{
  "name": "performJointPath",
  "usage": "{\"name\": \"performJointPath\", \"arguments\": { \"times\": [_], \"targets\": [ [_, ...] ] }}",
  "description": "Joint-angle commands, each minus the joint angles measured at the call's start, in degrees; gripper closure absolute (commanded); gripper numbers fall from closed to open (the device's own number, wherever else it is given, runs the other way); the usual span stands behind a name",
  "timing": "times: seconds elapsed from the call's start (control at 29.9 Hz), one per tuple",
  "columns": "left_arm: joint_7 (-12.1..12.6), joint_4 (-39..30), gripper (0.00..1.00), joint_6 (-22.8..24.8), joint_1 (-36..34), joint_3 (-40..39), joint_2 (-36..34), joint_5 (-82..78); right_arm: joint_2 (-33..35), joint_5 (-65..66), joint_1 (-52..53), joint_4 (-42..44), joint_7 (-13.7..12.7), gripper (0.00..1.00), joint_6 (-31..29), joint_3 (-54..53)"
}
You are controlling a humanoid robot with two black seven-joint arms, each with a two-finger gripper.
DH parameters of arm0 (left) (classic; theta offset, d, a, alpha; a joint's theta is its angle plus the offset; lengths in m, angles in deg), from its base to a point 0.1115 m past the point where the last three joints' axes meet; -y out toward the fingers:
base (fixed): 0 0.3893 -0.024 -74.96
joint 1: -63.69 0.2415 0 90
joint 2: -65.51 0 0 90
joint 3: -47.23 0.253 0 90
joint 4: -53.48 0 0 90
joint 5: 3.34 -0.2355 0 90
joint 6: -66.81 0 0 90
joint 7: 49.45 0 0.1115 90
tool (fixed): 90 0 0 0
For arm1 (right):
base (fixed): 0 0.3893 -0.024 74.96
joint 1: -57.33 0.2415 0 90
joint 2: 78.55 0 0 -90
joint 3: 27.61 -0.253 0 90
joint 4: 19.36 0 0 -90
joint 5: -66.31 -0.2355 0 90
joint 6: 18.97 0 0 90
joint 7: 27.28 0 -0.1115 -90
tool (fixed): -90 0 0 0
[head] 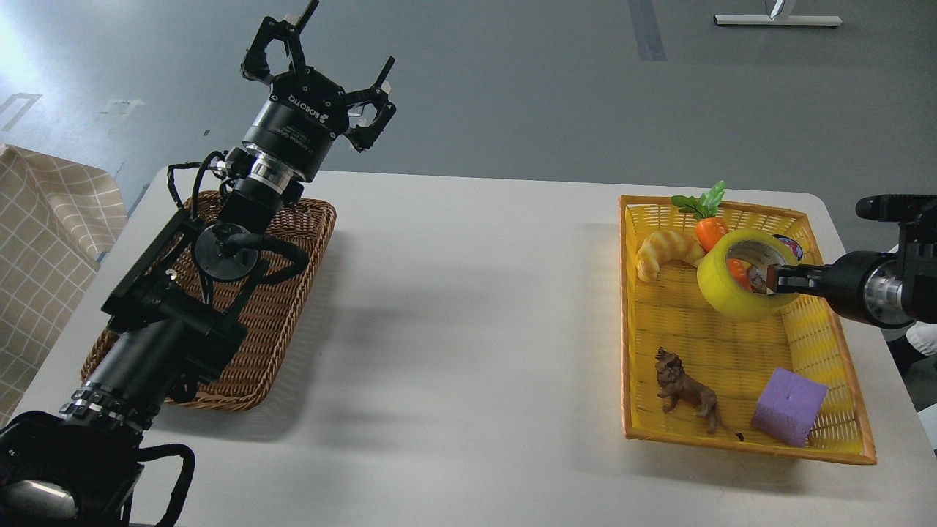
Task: Place and transfer tape with both arms
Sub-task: 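Lift the tape roll with the right gripper and carry it toward the table center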
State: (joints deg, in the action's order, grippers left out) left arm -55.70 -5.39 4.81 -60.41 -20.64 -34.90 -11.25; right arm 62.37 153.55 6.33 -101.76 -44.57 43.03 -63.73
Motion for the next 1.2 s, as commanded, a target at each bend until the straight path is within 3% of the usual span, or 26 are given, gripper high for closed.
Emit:
{"name": "performJointPath", "arguments": {
  "times": [0.0,0.27,0.9,1.17],
  "targets": [
    [0.01,-0.01,0.02,0.00,-0.26,0.10,0.13,0.00,-0.03,-0.32,1.16,-0.83,0.06,1.00,0.00,-3.16],
    [0.01,-0.01,0.02,0.00,-0.44,0.10,-0.04,0.00,-1.97,-0.49,7.14,-0.48,0.06,1.00,0.00,-2.90],
    [0.01,-0.01,0.02,0.00,-0.61,0.02,-0.04,0.00,-17.78,0.30,13.56,7.34,-0.20,1.00,0.00,3.78],
    [0.01,-0.01,0.02,0.00,-0.53,-0.07,-0.22,0.00,-24.47,0.39,14.00,10.06,-3.01,1.00,0.00,4.31]
  ]
}}
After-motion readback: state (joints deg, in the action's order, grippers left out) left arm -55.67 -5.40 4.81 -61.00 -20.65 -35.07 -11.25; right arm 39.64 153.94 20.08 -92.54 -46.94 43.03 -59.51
